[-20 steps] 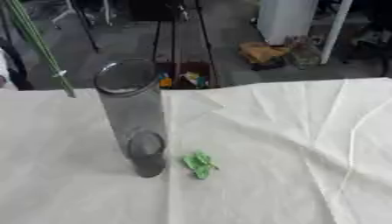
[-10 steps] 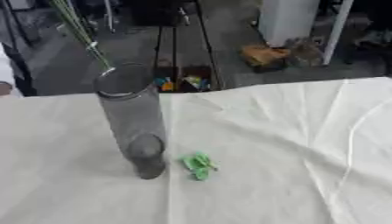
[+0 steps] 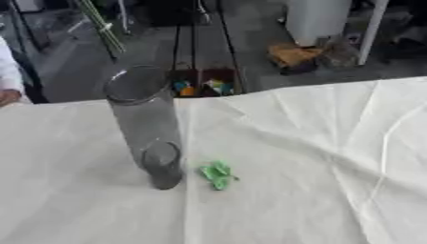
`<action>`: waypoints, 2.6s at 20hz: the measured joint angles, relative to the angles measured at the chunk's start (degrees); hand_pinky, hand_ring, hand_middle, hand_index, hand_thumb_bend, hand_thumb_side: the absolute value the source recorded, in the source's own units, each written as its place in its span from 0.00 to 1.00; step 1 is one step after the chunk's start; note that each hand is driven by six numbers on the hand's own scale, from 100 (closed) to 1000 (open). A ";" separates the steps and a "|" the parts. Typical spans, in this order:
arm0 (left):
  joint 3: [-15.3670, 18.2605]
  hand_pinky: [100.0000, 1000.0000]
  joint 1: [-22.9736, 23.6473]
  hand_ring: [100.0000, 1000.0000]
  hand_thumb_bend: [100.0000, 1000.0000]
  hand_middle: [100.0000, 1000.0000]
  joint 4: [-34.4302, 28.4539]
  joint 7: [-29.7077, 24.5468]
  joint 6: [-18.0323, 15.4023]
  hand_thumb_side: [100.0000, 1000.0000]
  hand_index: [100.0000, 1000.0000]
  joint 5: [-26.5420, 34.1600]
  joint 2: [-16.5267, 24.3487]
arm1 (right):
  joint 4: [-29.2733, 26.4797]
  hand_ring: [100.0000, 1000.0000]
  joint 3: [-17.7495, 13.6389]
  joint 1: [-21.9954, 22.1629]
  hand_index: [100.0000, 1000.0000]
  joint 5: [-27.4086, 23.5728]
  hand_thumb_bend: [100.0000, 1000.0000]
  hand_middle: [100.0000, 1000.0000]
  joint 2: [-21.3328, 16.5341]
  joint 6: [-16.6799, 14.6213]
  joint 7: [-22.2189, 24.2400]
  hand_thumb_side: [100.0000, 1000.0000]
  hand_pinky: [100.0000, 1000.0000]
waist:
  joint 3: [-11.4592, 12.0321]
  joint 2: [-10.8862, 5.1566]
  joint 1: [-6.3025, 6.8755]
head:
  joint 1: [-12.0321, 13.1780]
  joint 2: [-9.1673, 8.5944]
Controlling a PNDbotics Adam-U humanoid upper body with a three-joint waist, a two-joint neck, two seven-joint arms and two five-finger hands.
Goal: Arrange flowers into the vase.
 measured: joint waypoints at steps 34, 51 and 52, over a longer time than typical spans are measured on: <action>-1.81 0.03 1.81 0.00 0.00 0.00 2.42 -3.84 -3.64 0.70 0.11 -6.61 -2.01 | 0.00 0.69 0.33 -1.61 0.75 0.19 0.00 0.43 0.86 0.34 2.36 0.83 0.89 | -2.69 3.91 0.31 | 1.99 -3.04; -2.85 0.03 3.69 0.00 0.00 0.00 1.07 -5.06 -5.27 0.72 0.11 -6.66 -3.06 | 0.00 0.70 0.32 -2.28 0.75 0.63 0.00 0.42 2.13 0.22 3.22 0.84 0.89 | -3.14 5.50 -0.07 | 2.21 -4.13; -2.89 0.03 3.74 0.00 0.00 0.00 0.97 -5.08 -5.31 0.72 0.11 -6.69 -3.13 | 0.00 0.70 0.32 -2.36 0.75 0.64 0.00 0.42 2.14 0.26 3.27 0.84 0.89 | -3.16 5.62 -0.08 | 2.24 -4.17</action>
